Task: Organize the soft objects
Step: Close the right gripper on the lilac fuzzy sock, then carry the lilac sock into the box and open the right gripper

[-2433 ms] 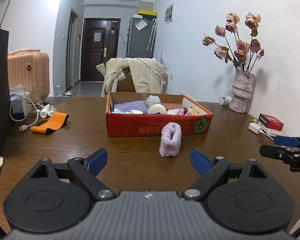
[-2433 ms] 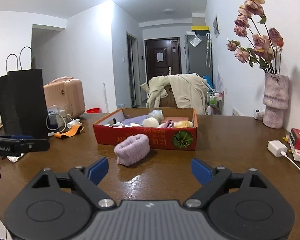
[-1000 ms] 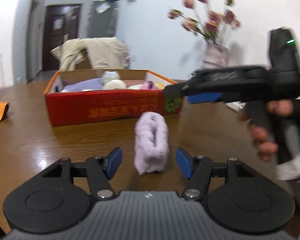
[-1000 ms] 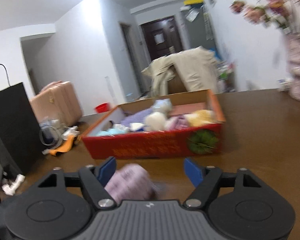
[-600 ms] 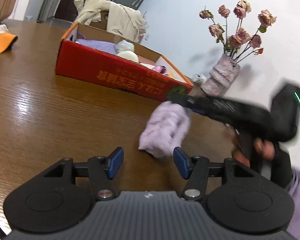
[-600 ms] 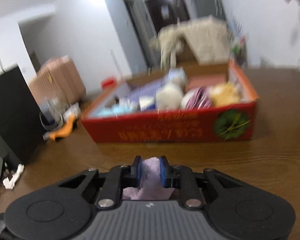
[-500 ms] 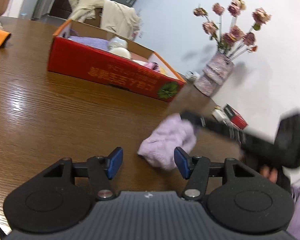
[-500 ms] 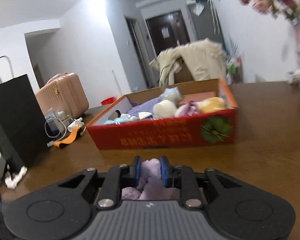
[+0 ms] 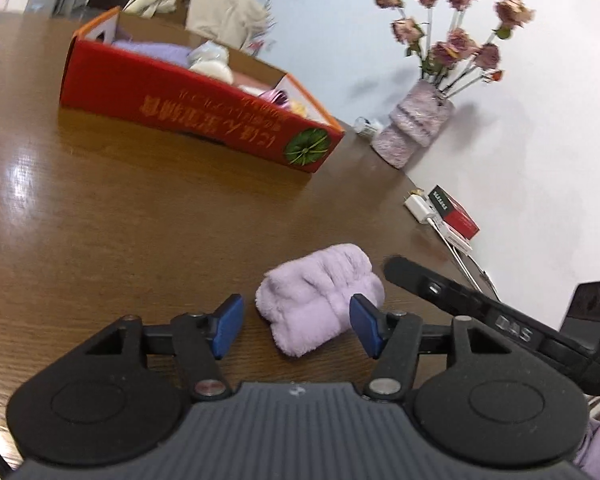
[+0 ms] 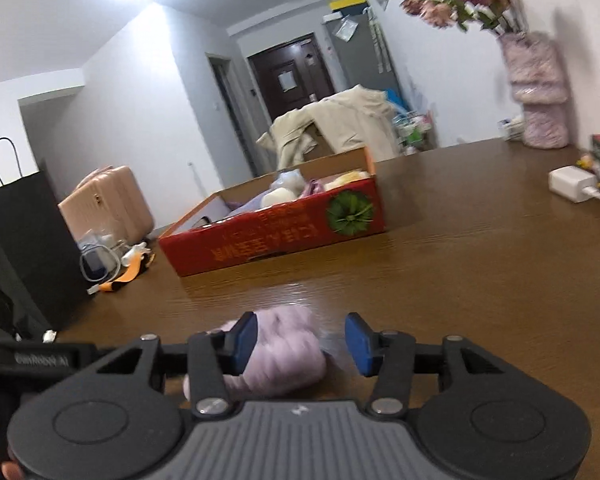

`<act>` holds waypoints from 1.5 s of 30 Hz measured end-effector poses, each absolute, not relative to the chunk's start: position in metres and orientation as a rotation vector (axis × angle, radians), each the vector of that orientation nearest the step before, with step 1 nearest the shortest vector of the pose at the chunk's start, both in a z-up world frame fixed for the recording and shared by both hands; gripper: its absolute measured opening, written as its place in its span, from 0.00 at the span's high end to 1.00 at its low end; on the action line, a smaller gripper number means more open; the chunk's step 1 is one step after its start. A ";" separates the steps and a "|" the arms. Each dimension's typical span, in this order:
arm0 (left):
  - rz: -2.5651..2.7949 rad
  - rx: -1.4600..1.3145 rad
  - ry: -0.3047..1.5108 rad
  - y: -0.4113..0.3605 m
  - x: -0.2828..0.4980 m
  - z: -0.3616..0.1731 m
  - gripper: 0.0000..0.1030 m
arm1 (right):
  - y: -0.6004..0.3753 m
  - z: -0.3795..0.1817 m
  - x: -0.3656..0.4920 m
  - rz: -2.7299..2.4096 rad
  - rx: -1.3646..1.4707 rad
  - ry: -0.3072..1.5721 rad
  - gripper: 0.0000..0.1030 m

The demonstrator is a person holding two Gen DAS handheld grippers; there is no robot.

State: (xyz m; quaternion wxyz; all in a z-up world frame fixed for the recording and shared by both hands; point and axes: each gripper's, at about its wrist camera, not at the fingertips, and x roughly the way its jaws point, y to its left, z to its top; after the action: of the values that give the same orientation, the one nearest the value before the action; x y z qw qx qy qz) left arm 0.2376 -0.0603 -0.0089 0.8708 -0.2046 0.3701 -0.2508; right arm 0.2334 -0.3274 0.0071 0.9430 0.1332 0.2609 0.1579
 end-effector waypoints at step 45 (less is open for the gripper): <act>-0.271 -0.184 0.799 -0.012 0.522 0.016 0.69 | -0.192 0.010 0.572 0.395 0.165 0.980 0.82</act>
State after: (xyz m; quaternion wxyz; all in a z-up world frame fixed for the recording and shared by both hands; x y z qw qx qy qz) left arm 0.5224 -0.0120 0.0162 0.9082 -0.0890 0.3873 -0.1314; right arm 0.5720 -0.1925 0.0103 0.8604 0.0785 0.4671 0.1881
